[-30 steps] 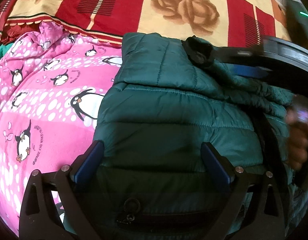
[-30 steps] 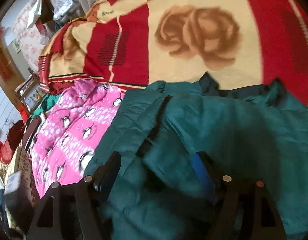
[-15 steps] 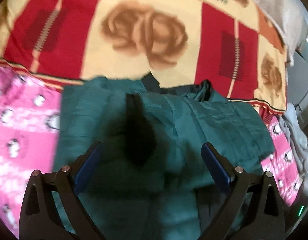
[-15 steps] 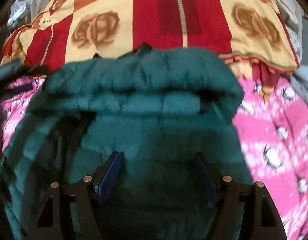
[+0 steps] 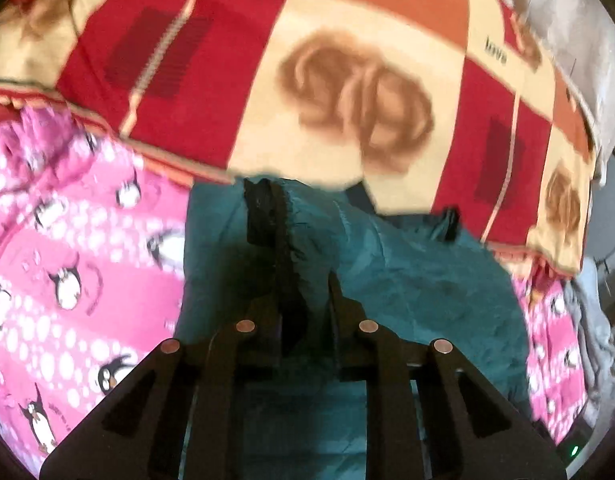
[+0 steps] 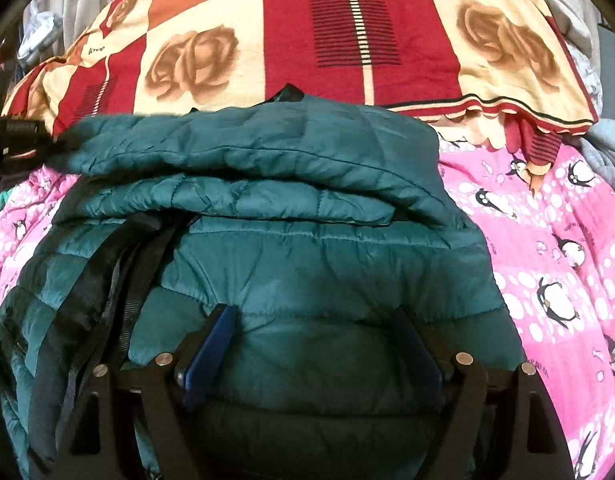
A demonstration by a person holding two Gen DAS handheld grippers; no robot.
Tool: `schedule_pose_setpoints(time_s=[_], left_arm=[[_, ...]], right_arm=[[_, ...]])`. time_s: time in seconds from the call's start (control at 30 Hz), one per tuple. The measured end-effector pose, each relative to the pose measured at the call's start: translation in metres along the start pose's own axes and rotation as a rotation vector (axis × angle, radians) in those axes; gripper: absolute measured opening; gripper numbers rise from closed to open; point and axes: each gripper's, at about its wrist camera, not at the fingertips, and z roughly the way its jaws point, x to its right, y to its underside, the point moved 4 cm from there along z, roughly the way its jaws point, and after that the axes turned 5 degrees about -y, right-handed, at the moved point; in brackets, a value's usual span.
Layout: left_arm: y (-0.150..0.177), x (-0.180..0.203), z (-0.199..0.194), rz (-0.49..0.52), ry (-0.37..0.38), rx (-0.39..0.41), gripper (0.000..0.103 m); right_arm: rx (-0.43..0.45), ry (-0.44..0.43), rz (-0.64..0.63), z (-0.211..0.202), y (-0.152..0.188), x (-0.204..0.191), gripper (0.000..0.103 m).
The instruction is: Fold large clothes
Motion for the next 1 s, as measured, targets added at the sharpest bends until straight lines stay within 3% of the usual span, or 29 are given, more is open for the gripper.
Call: schedule_pose_setpoints(time_s=[0.07,0.13,0.23,0.3,0.37,0.5,0.57,0.67,0.8,0.93,1.0], left_arm=[[0.007,0.0,0.006,0.013,-0.014,-0.046,0.021],[0.004,0.003,-0.001,0.022,0.003,-0.03,0.021],[-0.011,0.009,-0.02,0.025,-0.035,0.087,0.041],[-0.023,0.015,-0.032,0.023,-0.083,0.2,0.068],[-0.029,0.026,-0.034,0.06,-0.093,0.263,0.07],[-0.031,0.046,-0.018,0.118,-0.13,0.308,0.07],[-0.027,0.051,0.012,0.159,-0.161,0.222,0.07],[-0.008,0.042,0.07,0.176,-0.213,-0.014,0.071],[0.005,0.031,0.08,0.19,-0.21,-0.022,0.075],[0.004,0.022,0.079,0.169,-0.194,-0.032,0.079],[0.001,0.02,0.069,0.166,-0.198,-0.003,0.079]], right_arm=[[-0.027,-0.031,0.032,-0.008,-0.008,0.005,0.08],[0.009,-0.048,0.05,-0.03,-0.026,0.014,0.08],[0.108,0.001,0.022,-0.062,-0.071,0.031,0.08],[0.131,0.036,0.007,-0.061,-0.107,0.045,0.08],[0.116,0.035,0.026,-0.042,-0.13,0.056,0.08],[0.066,-0.049,0.051,0.003,-0.149,0.055,0.078],[0.027,-0.068,0.036,0.028,-0.147,0.051,0.078],[-0.06,-0.066,0.03,0.062,-0.131,0.051,0.081],[-0.122,-0.129,0.052,0.076,-0.116,0.056,0.084],[-0.191,-0.118,0.03,0.075,-0.124,0.054,0.084],[-0.121,-0.094,0.048,0.052,-0.138,0.05,0.082]])
